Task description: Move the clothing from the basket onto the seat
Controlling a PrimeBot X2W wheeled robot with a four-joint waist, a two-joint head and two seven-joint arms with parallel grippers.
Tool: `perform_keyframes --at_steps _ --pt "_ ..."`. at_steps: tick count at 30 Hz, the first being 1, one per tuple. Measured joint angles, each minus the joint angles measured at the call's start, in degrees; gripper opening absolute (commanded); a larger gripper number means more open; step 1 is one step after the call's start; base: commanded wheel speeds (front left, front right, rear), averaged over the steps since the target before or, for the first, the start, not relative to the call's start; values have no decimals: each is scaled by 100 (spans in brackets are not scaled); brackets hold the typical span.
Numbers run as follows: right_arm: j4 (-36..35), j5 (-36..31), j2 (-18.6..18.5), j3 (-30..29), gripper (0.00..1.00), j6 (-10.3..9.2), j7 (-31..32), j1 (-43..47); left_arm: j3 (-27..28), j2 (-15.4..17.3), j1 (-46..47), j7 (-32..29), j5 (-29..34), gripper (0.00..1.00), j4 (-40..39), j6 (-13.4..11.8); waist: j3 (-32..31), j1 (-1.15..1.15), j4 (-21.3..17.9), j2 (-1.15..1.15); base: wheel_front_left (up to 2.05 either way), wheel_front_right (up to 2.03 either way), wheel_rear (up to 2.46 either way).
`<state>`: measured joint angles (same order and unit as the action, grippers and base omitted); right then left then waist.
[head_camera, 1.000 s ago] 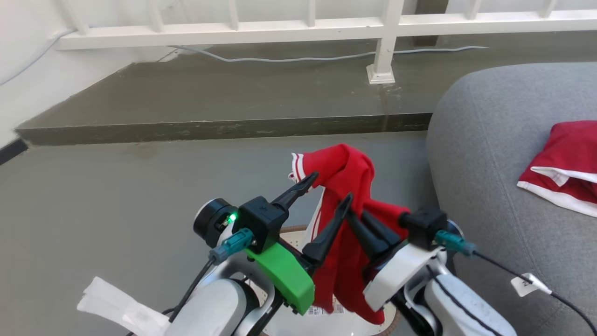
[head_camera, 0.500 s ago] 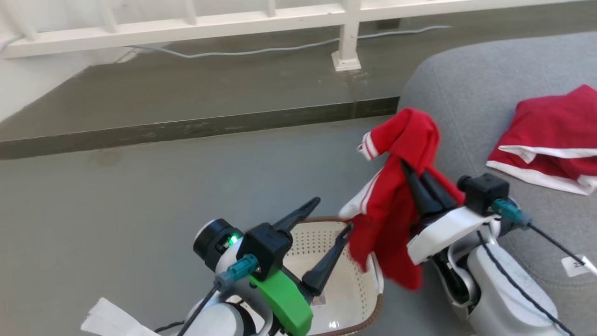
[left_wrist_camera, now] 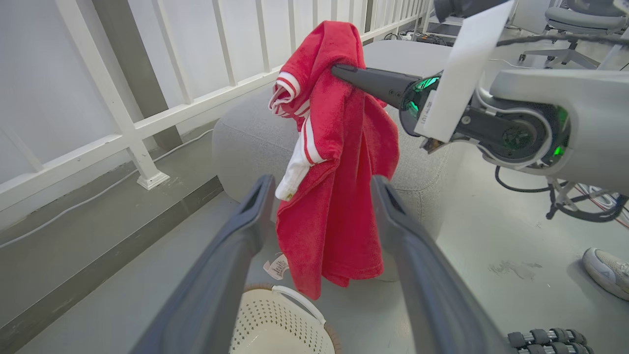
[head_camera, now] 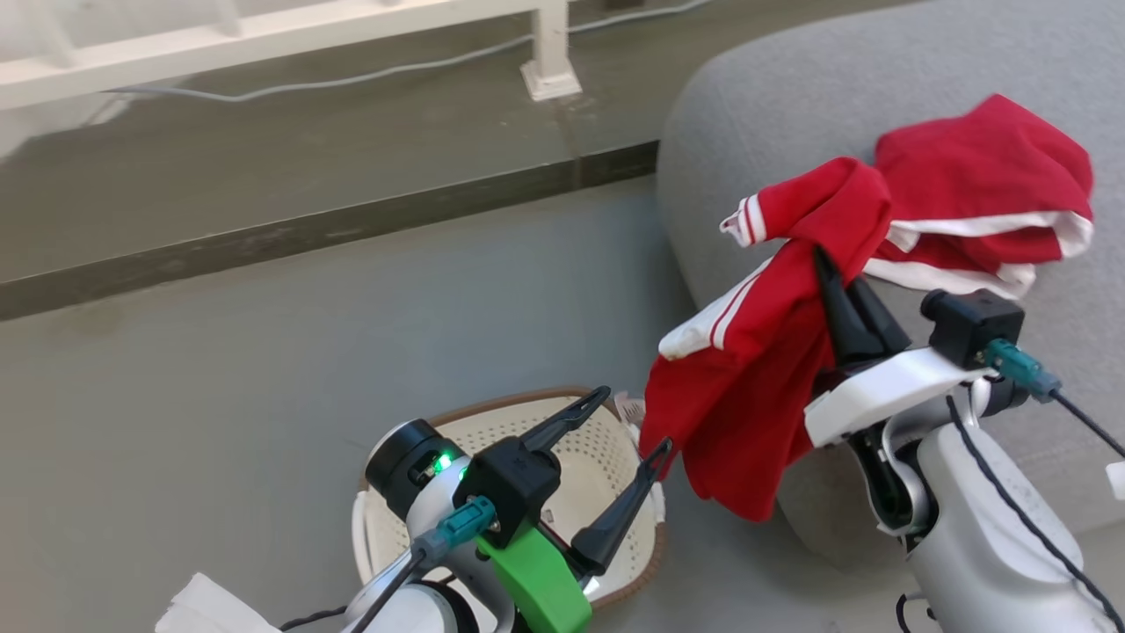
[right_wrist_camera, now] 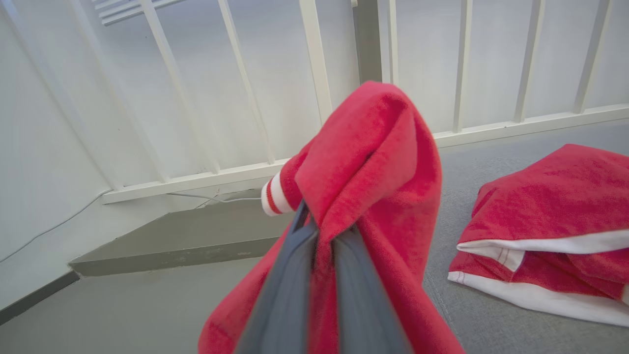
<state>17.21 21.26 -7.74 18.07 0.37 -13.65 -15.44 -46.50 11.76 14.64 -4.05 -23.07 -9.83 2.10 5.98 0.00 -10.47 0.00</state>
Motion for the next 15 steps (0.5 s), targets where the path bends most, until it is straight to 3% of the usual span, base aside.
perform_keyframes --at_steps 15 --pt "-34 60 -202 -643 0 -151 -56 -600 -11 33 64 -177 89 100 -165 0 484 0 -744 0 0 0 0"
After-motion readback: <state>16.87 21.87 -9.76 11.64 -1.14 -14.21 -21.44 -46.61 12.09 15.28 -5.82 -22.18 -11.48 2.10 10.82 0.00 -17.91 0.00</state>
